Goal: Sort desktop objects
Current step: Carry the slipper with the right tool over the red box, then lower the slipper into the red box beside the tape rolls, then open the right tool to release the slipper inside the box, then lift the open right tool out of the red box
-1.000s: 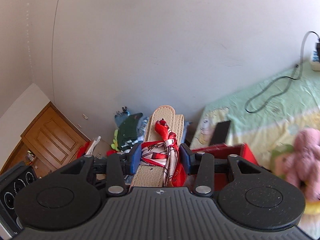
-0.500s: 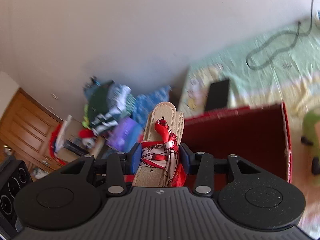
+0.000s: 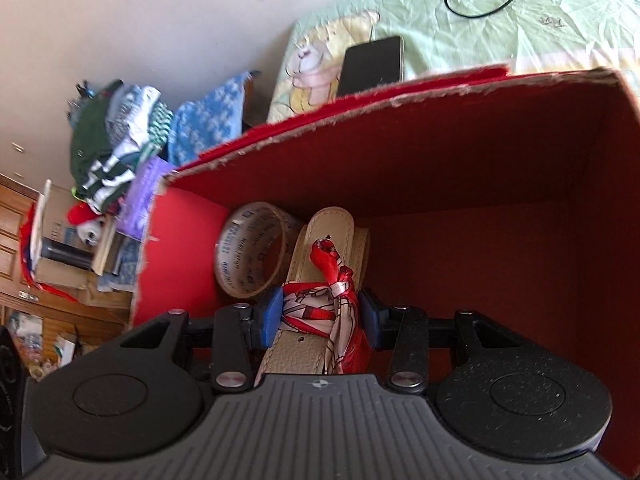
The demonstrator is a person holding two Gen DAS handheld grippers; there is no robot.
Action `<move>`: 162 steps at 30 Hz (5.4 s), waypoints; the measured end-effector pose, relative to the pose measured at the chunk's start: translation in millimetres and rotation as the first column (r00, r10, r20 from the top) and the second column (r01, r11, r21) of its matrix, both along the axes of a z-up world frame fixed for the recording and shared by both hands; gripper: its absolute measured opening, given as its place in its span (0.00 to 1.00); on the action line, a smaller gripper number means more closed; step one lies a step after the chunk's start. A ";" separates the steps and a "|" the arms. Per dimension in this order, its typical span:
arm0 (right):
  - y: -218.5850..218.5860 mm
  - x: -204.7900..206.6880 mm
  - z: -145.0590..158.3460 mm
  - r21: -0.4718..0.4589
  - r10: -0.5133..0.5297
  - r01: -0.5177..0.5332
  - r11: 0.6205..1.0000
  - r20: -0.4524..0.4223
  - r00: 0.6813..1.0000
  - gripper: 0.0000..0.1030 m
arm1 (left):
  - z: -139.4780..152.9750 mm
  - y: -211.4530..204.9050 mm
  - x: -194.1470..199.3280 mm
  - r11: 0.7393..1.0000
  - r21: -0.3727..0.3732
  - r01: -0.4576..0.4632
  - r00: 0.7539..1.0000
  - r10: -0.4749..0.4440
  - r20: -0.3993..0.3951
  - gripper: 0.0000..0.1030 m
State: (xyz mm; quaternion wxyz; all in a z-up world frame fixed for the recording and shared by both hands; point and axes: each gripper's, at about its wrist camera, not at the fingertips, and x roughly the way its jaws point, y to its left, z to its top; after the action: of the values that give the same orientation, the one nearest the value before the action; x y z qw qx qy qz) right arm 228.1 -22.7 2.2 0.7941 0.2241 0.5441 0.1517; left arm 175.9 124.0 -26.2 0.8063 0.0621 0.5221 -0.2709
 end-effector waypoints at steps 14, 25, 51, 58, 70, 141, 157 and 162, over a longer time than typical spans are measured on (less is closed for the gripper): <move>1.8 14.2 -26.5 0.002 0.019 -0.018 1.000 -0.142 0.990 0.40 | -12.8 25.3 18.9 0.997 0.015 -0.074 0.997 0.075 -0.037 0.51; -20.7 2.9 -30.9 0.071 -0.045 0.057 0.996 -0.160 0.986 0.36 | -11.3 29.2 13.7 0.995 0.022 -0.101 0.994 0.101 -0.041 0.49; -28.6 -1.2 -28.6 0.077 -0.027 0.038 0.996 -0.147 0.989 0.33 | -12.4 18.2 22.7 0.972 0.131 -0.193 0.981 0.196 -0.012 0.59; -26.8 -1.0 -24.8 0.072 -0.037 0.046 0.996 -0.128 0.991 0.33 | -10.8 15.3 21.9 0.963 0.161 -0.217 0.976 0.219 0.001 0.63; -11.6 2.7 -21.0 0.058 -0.020 0.025 0.998 -0.086 0.996 0.33 | -9.5 16.4 21.1 0.960 0.170 -0.222 0.974 0.225 0.001 0.65; -17.0 -12.7 2.4 -0.028 -0.066 0.069 0.997 0.076 0.995 0.33 | 11.4 25.5 7.7 0.941 0.203 -0.272 0.962 0.260 0.085 0.85; -31.6 -46.9 27.2 -0.152 -0.098 0.133 0.979 0.217 0.971 0.40 | 31.2 15.4 -12.0 0.923 0.188 -0.335 0.938 0.307 0.163 0.92; -35.4 -56.3 32.2 -0.128 -0.088 0.121 0.984 0.240 0.967 0.41 | 42.7 12.3 -24.1 0.916 0.187 -0.354 0.929 0.321 0.185 0.95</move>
State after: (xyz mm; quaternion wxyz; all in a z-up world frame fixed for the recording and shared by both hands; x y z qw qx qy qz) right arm 171.7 -58.1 34.4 0.8734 0.1762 0.4439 0.0958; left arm 151.8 136.4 16.5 0.8663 0.0785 0.4891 -0.0633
